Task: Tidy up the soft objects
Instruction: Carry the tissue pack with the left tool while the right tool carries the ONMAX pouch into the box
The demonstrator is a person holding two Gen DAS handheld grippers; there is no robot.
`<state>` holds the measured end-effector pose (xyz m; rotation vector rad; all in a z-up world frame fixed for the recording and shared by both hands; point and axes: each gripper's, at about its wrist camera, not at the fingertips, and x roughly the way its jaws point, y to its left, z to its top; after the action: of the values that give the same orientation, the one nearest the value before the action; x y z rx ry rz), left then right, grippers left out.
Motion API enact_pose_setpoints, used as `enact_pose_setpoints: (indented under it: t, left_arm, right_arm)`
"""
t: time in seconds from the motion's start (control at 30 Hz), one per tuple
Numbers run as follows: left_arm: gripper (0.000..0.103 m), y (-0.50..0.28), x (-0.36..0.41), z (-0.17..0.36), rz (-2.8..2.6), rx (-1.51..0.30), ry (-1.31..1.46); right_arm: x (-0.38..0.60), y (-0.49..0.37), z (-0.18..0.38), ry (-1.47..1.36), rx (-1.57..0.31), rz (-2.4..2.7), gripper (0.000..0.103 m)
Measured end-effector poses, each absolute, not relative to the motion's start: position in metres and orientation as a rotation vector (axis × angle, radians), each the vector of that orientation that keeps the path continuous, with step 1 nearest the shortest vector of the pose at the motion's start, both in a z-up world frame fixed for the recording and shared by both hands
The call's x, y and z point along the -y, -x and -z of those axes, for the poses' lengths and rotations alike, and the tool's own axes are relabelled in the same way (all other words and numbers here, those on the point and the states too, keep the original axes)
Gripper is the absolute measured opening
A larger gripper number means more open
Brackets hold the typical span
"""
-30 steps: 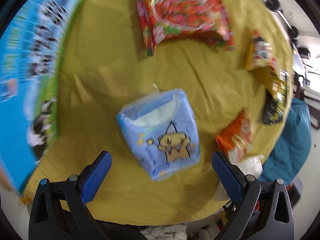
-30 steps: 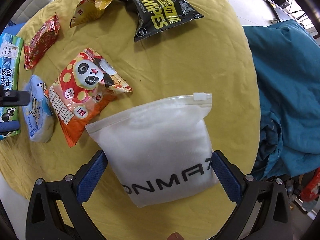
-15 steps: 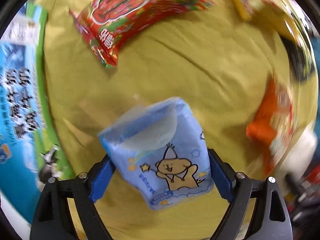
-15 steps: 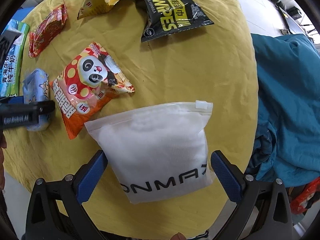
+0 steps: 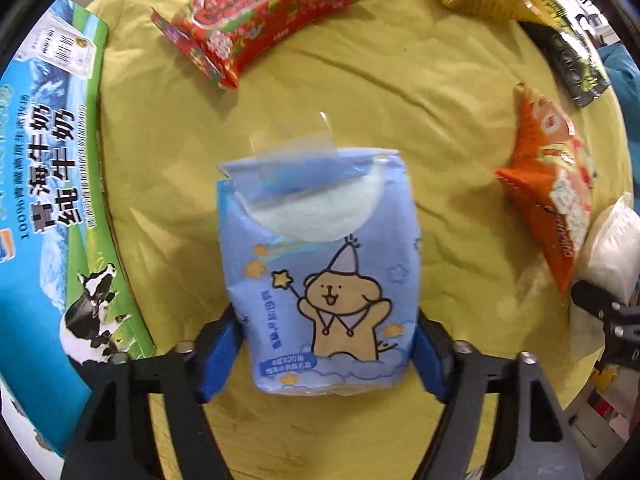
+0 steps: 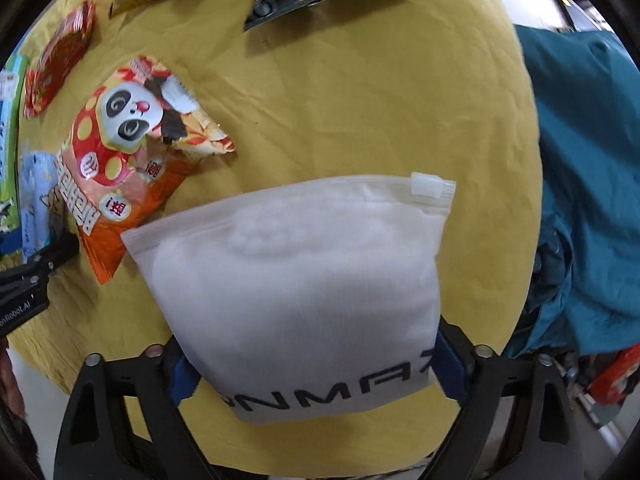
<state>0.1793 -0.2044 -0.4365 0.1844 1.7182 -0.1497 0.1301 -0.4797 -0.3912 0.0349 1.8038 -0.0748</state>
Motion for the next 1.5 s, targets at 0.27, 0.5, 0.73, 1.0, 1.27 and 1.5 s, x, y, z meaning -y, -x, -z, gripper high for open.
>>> enact_pose_setpoints:
  t: [0.27,0.5,0.73,1.0,1.27,1.5]
  left_arm:
    - [0.055,-0.18,0.198,0.406,0.152,-1.665,-0.185]
    - [0.054,-0.16,0.198,0.365,0.141,-1.587,-0.2]
    - [0.054,-0.126,0.187,0.278,0.174,-1.46,-0.167]
    - [0.054,-0.106,0.135,0.174,0.198,-1.345,-0.076]
    - [0.054,-0.125,0.022,0.122,0.186,-1.264,-0.04]
    - [0.054,-0.162,-0.059,0.118,0.128,-1.225,-0.013]
  right_arm:
    - [0.484,-0.106,0.377,-0.128,-1.768,0.14,0.079]
    - [0.483,-0.073,0.346,-0.231,-1.702,0.145,0.076]
    - [0.448,-0.051,0.276,-0.28,-1.59,0.104,0.075]
    - [0.371,-0.093,0.197,-0.262,-1.458,-0.012,0.075]
    - [0.267,-0.137,0.141,-0.241,-1.369,-0.11,0.075]
    - [0.171,-0.187,0.135,-0.238,-1.376,-0.164,0.075]
